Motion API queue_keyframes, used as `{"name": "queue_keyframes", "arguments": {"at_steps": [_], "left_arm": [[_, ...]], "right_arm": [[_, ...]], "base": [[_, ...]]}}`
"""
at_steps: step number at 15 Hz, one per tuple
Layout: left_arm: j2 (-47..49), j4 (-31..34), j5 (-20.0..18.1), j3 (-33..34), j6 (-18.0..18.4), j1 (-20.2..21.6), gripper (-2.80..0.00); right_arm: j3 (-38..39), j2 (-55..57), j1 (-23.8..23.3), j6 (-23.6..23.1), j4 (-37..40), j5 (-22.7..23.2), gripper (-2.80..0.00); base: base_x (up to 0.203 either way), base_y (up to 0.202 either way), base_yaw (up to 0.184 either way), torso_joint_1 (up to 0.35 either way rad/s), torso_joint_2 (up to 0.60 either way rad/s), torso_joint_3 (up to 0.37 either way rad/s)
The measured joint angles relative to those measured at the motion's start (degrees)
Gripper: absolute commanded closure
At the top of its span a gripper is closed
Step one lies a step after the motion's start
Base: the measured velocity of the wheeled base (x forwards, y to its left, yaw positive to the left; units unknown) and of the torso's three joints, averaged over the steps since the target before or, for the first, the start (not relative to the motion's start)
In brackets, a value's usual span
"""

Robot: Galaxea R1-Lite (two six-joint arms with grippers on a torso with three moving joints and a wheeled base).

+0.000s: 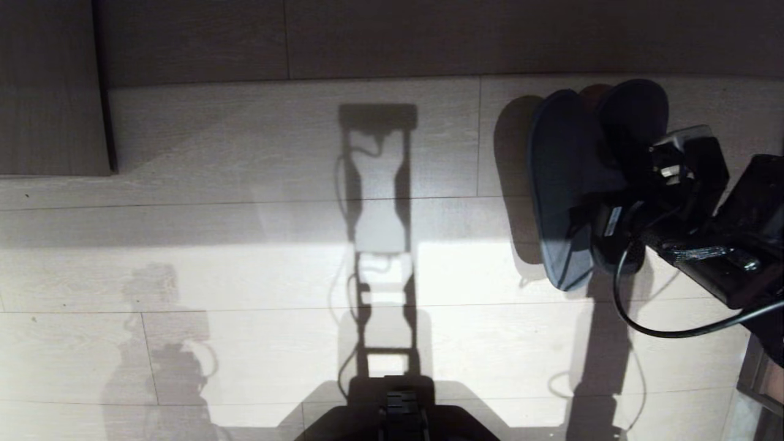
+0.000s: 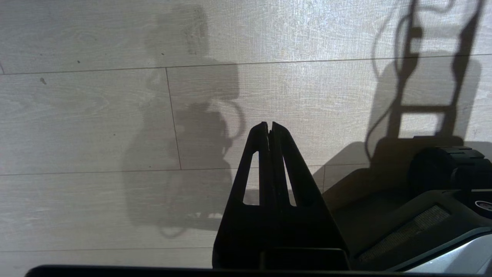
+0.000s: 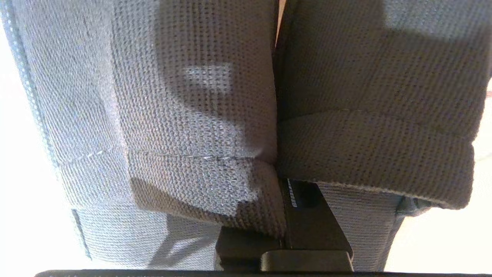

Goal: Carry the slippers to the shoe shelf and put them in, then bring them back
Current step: Pick up the slippers on the floor, then place the slippers into the shoe cabinet

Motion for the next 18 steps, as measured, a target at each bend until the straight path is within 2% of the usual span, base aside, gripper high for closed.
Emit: {"name": "queue_keyframes", "arguments": {"at_steps": [7,12,18], "left_arm": [[0.00,0.00,0.00,0.00,0.00,0.00,0.00],[0.00,0.00,0.00,0.00,0.01,0.00,0.00],[0.00,0.02,0.00,0.00,0.00,0.00,0.00]], "right_arm": [[10.54,-23.41,0.16,1.50,13.31,4.75,0.00],[17.96,-38.76,0.13,1.59,22.62,4.70,0.00],[20.29,-54.73,0.09,1.68,34.98,3.58,0.00]], "base": [[0.000,0.000,0.000,0.000,0.00,0.000],[0.000,0.000,0.000,0.000,0.00,0.000],[0.000,0.000,0.000,0.000,0.00,0.000]]}}
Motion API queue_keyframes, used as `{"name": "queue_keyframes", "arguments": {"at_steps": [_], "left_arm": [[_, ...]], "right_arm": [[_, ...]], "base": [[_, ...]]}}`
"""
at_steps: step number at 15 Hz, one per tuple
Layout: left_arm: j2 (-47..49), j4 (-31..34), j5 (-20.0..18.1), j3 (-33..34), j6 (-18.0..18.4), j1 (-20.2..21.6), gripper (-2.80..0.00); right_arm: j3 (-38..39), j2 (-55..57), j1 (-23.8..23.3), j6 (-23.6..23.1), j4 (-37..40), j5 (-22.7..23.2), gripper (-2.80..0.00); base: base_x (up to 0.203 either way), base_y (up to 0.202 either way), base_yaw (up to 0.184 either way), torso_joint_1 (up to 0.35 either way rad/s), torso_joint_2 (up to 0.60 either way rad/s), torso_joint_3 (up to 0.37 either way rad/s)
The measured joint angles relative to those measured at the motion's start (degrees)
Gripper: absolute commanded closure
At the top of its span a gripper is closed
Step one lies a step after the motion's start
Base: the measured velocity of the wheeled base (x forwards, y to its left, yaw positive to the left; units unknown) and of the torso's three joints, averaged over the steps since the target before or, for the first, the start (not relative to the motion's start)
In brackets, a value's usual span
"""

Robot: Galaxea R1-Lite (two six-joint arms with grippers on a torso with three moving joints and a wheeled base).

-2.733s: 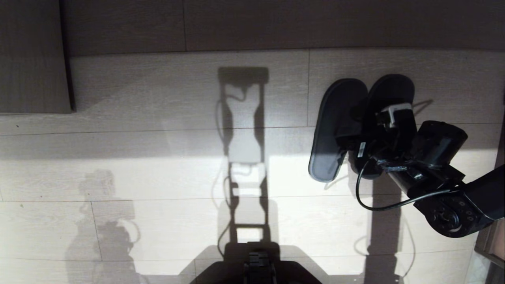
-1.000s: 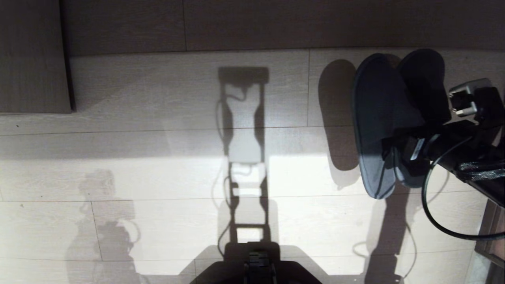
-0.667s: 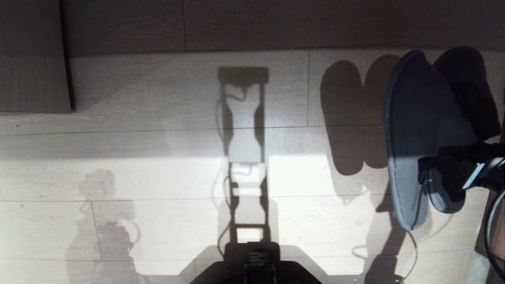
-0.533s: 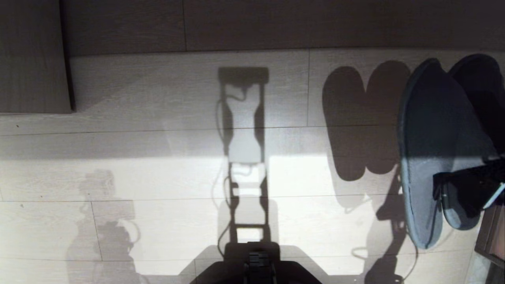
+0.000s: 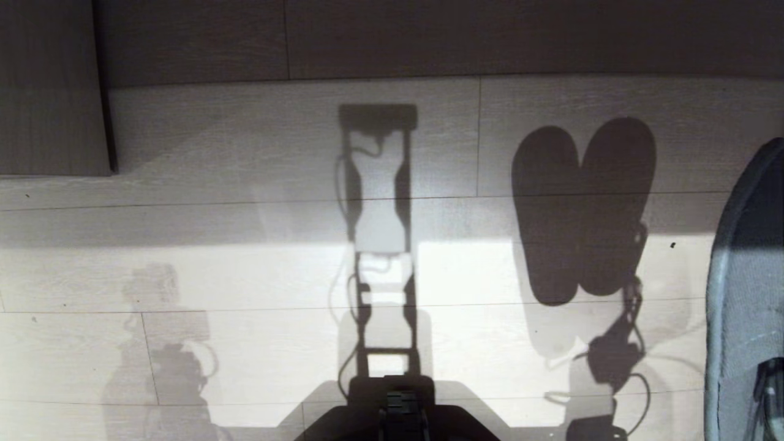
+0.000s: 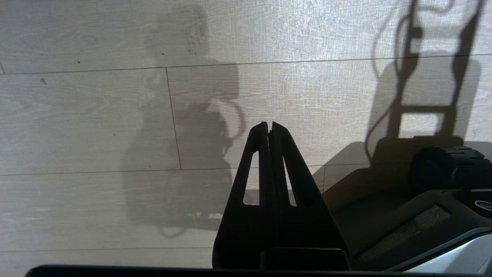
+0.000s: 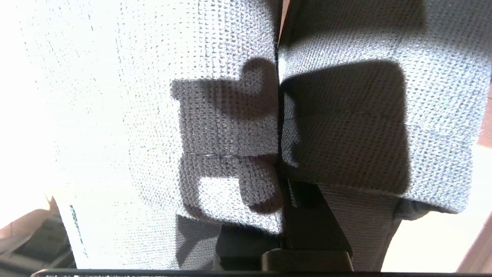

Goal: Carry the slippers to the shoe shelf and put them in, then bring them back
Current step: Place the slippers into the shoe cabinet

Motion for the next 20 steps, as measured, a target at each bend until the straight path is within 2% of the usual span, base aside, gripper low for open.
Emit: {"name": "queue_keyframes", "arguments": {"at_steps": [3,5,8,12,18,20], "left_arm": [[0.00,-0.02,0.00,0.00,0.02,0.00,0.00],[0.00,0.00,0.00,0.00,0.00,0.00,0.00],[0.00,-0.02,0.00,0.00,0.06,0.00,0.00],[0.00,-0.02,0.00,0.00,0.09,0.00,0.00],[0.00,-0.01,0.00,0.00,0.09,0.00,0.00],[0.00,-0.02,0.00,0.00,0.09,0.00,0.00]], "right_arm": [[1.55,-7.73,-0.75,0.10,4.71,-0.10,0.00],[3.27,-11.97,-1.81,0.24,5.07,-0.05,0.00],[5.65,-17.84,-4.55,3.06,5.08,-0.06,0.00],[7.38,-22.95,-7.09,3.24,6.97,1.29,0.00],[15.20,-30.61,-8.30,5.26,9.12,3.84,0.00],[16.68,-33.57,-8.35,5.34,12.44,3.90,0.00]], "base": [[0.000,0.000,0.000,0.000,0.00,0.000],[0.000,0.000,0.000,0.000,0.00,0.000],[0.000,0.000,0.000,0.000,0.00,0.000],[0.000,0.000,0.000,0.000,0.00,0.000],[0.000,0.000,0.000,0.000,0.00,0.000],[0.000,0.000,0.000,0.000,0.00,0.000]]}}
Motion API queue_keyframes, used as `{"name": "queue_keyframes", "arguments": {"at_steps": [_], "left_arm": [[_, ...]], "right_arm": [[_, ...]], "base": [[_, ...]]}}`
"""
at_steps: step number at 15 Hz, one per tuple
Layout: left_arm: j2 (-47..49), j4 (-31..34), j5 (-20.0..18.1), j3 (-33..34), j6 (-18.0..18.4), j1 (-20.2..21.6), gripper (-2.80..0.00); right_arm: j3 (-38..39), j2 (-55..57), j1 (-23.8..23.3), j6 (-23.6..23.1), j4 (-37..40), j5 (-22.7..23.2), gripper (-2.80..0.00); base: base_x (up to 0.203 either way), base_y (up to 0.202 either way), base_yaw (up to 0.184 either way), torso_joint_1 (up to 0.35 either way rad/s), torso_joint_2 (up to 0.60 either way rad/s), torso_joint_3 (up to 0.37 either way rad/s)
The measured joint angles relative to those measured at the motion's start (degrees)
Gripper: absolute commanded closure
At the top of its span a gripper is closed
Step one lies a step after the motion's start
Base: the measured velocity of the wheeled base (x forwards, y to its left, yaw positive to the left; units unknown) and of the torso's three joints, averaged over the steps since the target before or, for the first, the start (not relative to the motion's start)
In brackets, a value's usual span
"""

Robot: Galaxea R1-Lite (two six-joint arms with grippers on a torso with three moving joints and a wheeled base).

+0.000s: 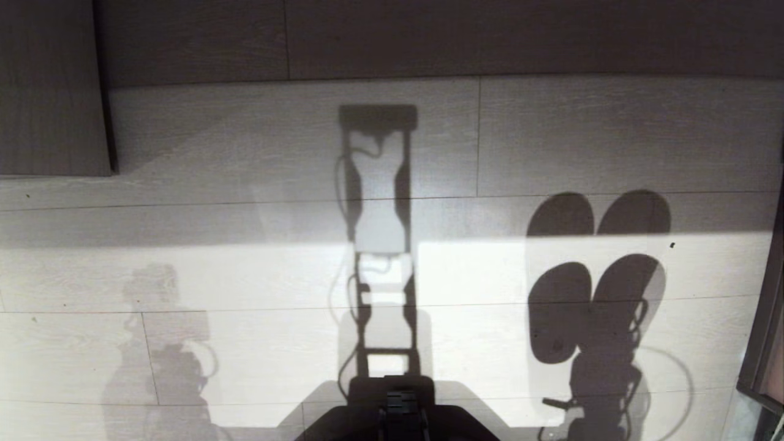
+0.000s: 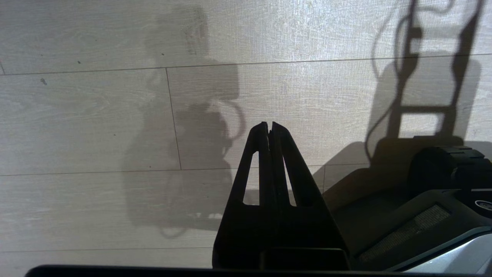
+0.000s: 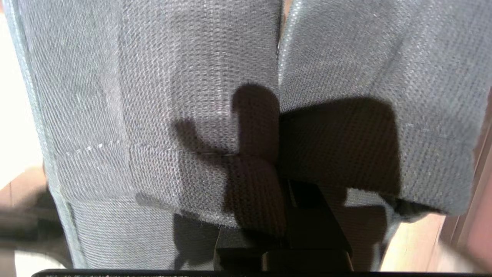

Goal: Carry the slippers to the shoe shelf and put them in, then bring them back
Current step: Place the slippers into the shoe cabinet

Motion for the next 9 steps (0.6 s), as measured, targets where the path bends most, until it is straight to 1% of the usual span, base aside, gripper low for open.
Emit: {"name": "queue_keyframes", "arguments": {"at_steps": [5,9], "left_arm": [[0.00,0.00,0.01,0.00,0.04,0.00,0.00],[0.00,0.00,-0.01,0.00,0.07,0.00,0.00]], "right_arm": [[1.87,-2.50,0.00,-0.33,3.79,0.13,0.00],[1.70,-2.82,0.00,-0.46,4.59,-0.20,0.00]], "base": [[0.000,0.000,0.000,0.000,0.00,0.000],[0.000,0.000,0.000,0.000,0.00,0.000]]}}
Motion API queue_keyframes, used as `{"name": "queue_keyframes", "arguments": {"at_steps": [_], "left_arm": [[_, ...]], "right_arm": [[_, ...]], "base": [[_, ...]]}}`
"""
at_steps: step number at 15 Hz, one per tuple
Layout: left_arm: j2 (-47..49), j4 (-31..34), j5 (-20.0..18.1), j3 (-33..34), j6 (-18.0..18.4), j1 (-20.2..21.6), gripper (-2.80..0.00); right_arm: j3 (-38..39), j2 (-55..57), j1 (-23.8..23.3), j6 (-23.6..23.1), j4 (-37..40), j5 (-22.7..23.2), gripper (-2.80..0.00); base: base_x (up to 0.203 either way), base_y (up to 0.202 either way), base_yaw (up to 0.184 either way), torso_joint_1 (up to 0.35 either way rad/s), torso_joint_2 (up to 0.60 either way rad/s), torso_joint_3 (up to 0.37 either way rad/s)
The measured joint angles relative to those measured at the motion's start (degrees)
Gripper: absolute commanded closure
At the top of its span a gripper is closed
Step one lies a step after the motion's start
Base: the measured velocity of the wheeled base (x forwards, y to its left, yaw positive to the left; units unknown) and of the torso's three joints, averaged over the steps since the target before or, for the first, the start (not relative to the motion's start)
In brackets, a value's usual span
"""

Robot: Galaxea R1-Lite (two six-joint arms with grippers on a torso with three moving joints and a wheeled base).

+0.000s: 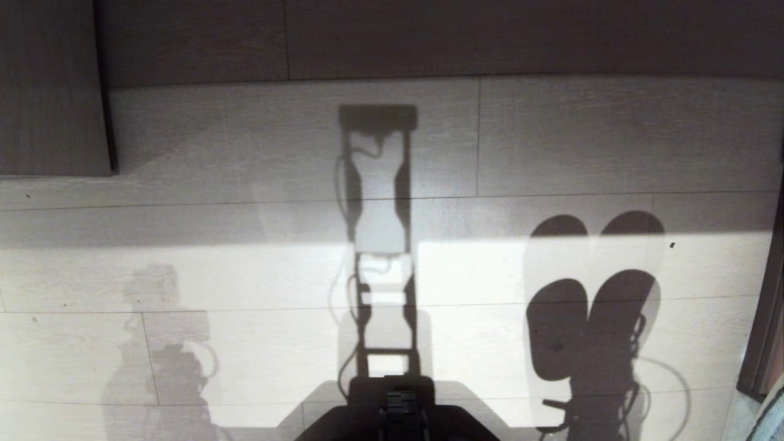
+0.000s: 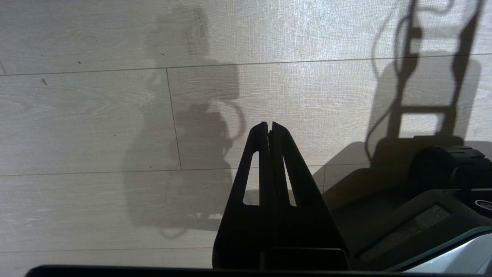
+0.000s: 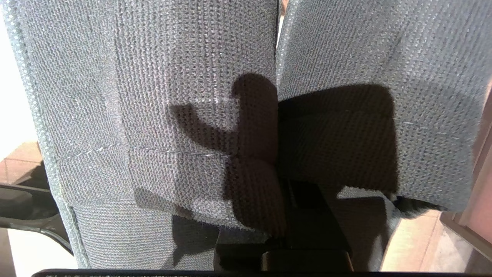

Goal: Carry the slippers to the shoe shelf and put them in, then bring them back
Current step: Place the slippers into the shoe cabinet

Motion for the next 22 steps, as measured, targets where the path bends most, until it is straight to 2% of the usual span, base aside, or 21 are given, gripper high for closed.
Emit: {"name": "queue_keyframes", "arguments": {"at_steps": [6,9,11,22], "left_arm": [[0.00,0.00,0.03,0.00,0.00,0.00,0.00],[0.00,0.00,0.01,0.00,0.00,0.00,0.00],[0.00,0.02,0.04,0.00,-0.01,0.00,0.00],[-0.02,0.02,0.02,0.00,-0.15,0.00,0.00]], "right_arm": [[-0.82,-0.06,0.00,-0.23,3.23,-1.58,0.00],[0.06,-0.06,0.00,-3.57,4.51,-3.73,0.00],[0.23,-0.06,0.00,-3.78,4.54,-3.69,0.00],[0.30,-0.05,0.00,-3.60,4.84,-3.58,0.00]], "base": [[0.000,0.000,0.000,0.000,0.00,0.000],[0.000,0.000,0.000,0.000,0.00,0.000],[0.000,0.000,0.000,0.001,0.00,0.018],[0.000,0.000,0.000,0.003,0.00,0.188]]}}
